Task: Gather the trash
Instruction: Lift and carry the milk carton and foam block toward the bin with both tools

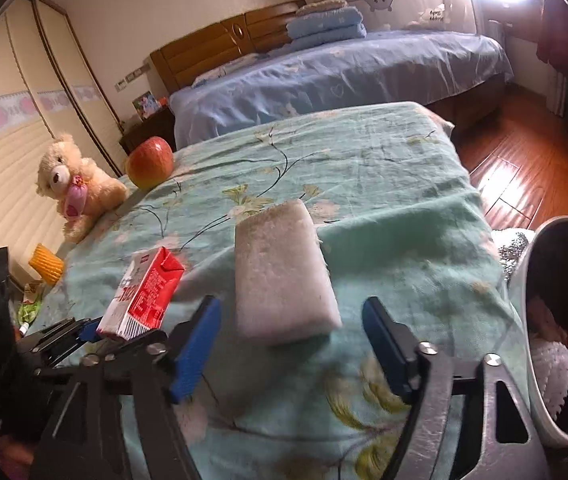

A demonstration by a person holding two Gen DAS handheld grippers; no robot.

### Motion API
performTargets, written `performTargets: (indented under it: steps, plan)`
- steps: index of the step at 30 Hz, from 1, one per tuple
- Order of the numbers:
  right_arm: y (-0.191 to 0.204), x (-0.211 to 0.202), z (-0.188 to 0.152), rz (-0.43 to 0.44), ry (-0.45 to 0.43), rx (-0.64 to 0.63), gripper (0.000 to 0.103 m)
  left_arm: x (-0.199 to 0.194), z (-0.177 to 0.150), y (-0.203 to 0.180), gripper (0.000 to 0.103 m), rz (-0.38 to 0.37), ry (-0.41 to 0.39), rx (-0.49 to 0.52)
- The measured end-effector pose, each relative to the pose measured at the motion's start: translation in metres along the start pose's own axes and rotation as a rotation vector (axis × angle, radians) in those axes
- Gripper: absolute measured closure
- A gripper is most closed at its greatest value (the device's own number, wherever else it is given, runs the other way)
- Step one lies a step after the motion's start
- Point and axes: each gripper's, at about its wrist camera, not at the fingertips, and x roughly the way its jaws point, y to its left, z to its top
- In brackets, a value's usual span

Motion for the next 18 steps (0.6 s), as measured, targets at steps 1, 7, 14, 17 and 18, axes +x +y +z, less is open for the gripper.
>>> performTargets:
  steps: [1,7,14,17,18]
  plan:
    - [-0.003,-0.005,-0.005,-0.001,-0.011,0.011,0.025,-0.001,-0.003,0.000,0.039,0.002,-0.005,0.000]
    - [-0.017,-0.029,-0.037,-0.010,-0.074,0.048,0.025,-0.008,-0.006,0.001,0.037,-0.020,-0.016,-0.012]
    - [-0.015,-0.033,-0.012,-0.024,-0.076,0.046,0.024,-0.016,0.008,-0.004,0.027,-0.001,-0.058,-0.003]
    - [-0.001,-0.020,0.002,-0.013,-0.064,-0.003,0.024,-0.009,0.009,-0.006,0.027,0.042,-0.043,0.014]
    - [0.003,-0.012,0.006,-0.021,-0.054,-0.018,0.024,-0.006,0.009,-0.005,0.027,0.066,-0.037,0.021]
